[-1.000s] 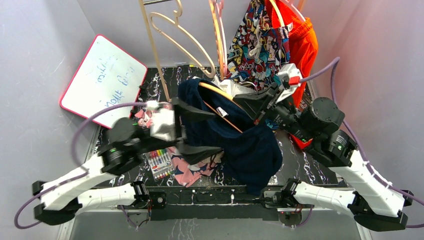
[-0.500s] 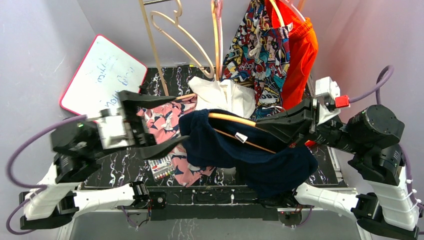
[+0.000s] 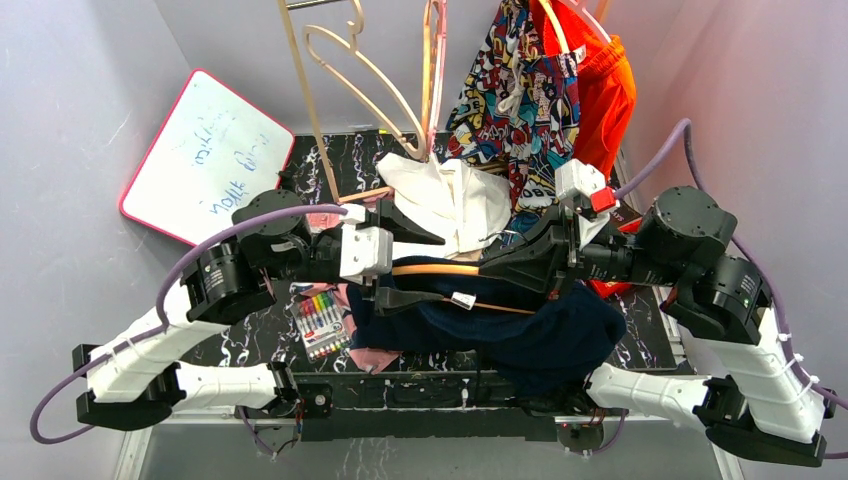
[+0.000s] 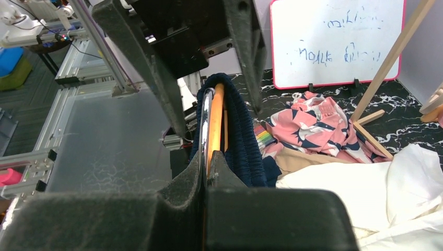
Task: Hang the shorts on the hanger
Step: Adjust the shorts on the hanger.
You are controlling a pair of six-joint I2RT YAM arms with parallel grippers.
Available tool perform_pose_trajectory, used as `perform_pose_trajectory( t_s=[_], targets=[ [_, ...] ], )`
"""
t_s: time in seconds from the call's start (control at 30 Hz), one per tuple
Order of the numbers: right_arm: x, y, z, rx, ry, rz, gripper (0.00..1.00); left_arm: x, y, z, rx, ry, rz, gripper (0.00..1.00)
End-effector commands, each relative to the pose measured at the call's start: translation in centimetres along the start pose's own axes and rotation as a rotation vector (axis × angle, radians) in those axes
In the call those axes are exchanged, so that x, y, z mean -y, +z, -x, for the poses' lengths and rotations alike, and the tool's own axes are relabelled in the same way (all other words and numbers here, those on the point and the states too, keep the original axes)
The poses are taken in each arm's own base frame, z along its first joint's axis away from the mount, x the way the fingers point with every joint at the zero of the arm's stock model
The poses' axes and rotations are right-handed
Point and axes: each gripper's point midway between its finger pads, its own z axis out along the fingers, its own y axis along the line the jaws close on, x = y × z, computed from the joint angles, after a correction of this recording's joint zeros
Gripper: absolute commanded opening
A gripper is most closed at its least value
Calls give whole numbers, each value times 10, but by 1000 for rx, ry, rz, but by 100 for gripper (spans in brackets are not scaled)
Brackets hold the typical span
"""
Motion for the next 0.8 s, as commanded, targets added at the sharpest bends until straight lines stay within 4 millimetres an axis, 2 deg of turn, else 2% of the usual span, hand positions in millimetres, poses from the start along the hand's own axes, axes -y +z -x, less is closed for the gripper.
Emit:
perform_pose_trajectory(
  t_s=[0.0, 0.07, 0.1, 0.23, 0.33, 0.4, 0.5, 0.7, 0.77],
  targets=[
    [-11, -7, 45, 162, -105, 35, 0, -1, -6, 14, 17, 8, 8, 81],
    [-10, -8, 46, 166, -112, 28, 0, -7, -22, 23, 32, 20, 71, 91],
    [-10, -9, 46, 167, -115, 24, 0, -9, -32, 25, 35, 25, 108, 93],
    [-10, -13, 48, 171, -125, 14, 0, -9, -73, 21, 11, 20, 213, 95],
    [-11, -14, 48, 171, -124, 15, 0, 1, -87, 6, -20, -20, 220, 95],
    [-11, -15, 47, 172, -124, 14, 0, 8, -89, -3, -33, -45, 205, 93],
    [-11, -15, 45, 174, -121, 16, 0, 16, -86, -19, -74, -69, 171, 85],
    [-12, -13, 46, 176, -118, 27, 0, 20, -67, -44, -168, -93, 109, 59],
    [-13, -13, 45, 175, -116, 33, 0, 19, -59, -49, -185, -95, 98, 56]
  ],
)
